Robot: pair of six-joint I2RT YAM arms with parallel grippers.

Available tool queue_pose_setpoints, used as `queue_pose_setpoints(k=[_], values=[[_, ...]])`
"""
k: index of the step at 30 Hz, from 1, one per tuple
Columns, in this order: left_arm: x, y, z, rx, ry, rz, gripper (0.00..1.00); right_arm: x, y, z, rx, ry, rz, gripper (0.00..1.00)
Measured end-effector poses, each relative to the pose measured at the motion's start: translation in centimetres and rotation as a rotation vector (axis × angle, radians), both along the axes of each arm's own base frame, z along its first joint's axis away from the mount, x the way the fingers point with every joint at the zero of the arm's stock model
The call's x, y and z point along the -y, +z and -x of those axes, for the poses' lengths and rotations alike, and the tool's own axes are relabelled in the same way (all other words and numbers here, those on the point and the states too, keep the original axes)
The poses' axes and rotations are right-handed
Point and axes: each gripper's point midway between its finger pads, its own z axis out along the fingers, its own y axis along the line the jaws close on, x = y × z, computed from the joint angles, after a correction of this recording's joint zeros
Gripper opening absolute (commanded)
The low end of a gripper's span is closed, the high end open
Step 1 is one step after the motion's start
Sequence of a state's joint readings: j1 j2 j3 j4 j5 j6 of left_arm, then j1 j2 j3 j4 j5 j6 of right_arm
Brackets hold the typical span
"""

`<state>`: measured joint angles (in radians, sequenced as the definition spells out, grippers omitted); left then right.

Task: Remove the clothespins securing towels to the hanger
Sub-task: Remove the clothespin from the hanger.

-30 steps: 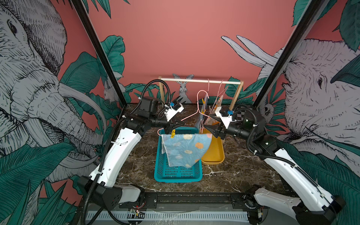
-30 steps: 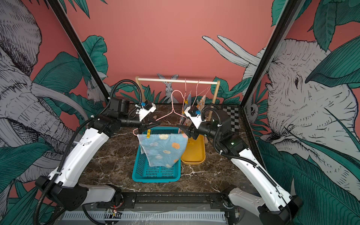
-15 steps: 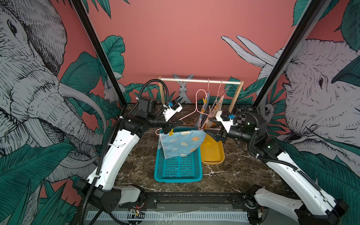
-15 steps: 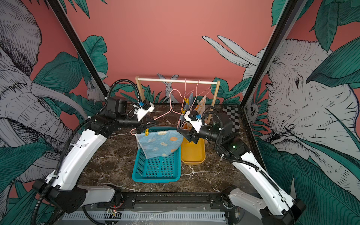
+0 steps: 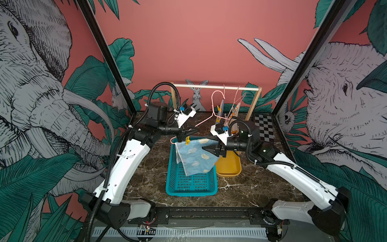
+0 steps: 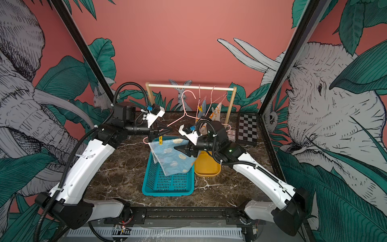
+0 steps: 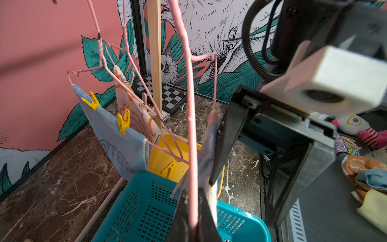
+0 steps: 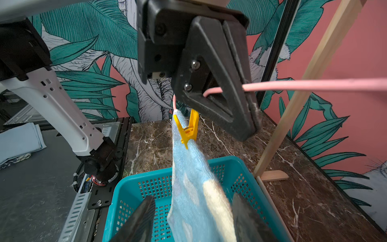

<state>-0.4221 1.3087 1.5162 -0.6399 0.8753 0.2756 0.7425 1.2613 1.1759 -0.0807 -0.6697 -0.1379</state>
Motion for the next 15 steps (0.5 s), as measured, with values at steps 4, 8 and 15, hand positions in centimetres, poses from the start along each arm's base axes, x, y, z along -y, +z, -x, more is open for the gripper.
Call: queue_pose_setpoints(k=[4, 8, 15], values=[[0.1, 0.1, 0.0, -0.013, -0.004, 0.010, 0.00, -1.3, -0.3, -0.3, -0.004, 0.016, -0.004, 0.57], [0.3, 0.2, 0.0, -0.024, -0.011, 0.022, 0.00, -2.5, 0.3, -0.3, 0.008, 0.035, -0.023, 0.57], [0.6, -0.1, -0.4, -0.050, -0.010, 0.032, 0.00, -4.2, 0.5, -0.6, 0.016, 0.056, -0.026, 0.56]])
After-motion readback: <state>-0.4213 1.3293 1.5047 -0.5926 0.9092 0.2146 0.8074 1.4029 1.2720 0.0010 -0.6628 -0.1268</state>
